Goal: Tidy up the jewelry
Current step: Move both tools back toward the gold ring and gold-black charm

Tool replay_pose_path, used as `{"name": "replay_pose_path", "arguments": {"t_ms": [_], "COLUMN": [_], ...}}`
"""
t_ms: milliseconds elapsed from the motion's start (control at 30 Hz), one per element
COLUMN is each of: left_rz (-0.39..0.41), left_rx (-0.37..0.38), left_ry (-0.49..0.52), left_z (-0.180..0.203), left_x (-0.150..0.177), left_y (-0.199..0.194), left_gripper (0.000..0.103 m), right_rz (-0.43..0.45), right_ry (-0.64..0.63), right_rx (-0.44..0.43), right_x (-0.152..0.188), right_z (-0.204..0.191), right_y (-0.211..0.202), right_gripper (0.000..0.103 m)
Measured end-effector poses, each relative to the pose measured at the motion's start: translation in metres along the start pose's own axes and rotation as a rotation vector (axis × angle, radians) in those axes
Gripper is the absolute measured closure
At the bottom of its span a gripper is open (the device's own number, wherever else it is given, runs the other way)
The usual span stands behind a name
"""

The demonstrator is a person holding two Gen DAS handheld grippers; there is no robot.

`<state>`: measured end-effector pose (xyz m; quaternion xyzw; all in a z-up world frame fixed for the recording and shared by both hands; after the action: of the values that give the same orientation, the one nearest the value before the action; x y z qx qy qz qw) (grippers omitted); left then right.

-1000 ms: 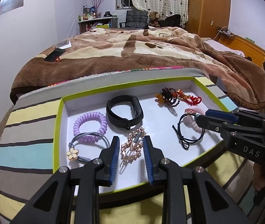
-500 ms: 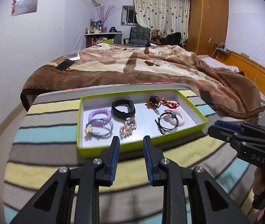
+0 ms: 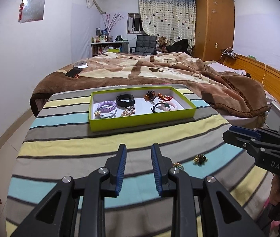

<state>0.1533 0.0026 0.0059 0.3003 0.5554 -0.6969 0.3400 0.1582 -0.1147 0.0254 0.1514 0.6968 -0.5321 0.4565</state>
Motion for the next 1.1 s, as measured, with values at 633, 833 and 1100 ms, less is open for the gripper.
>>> {"name": "replay_pose_path", "arguments": {"t_ms": [633,833,1100], "left_rz": [0.0,-0.015,-0.038], "left_rx": [0.011,0.012,0.013], "left_ry": [0.026,0.026,0.035], "left_z": [0.01,0.01,0.009], "left_x": [0.026,0.028,0.029], "left_y": [-0.018,-0.012,-0.001], "left_gripper": [0.074,0.071,0.07], "right_rz": [-0.037,-0.06,-0.113], "right_ry": [0.003,-0.013,-0.029], "right_rx": [-0.001,-0.009,-0.02], "right_x": [0.03,0.032,0.036], "right_z": [-0.003,-0.005,-0.001], "right_y": [-0.008,0.003,0.029], "right_gripper": [0.073,0.073,0.072]}}
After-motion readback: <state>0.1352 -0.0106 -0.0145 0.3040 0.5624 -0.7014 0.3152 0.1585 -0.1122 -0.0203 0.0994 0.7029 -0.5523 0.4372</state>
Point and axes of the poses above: each gripper's, at about its wrist camera, not at the fingertips, and y roughly the way its jaws point, z to its right, x to its underside, the point moved 5 cm from there along y, roughly the way its jaws point, and after that the axes turned 10 degrees about -y, right-handed, at the moved point
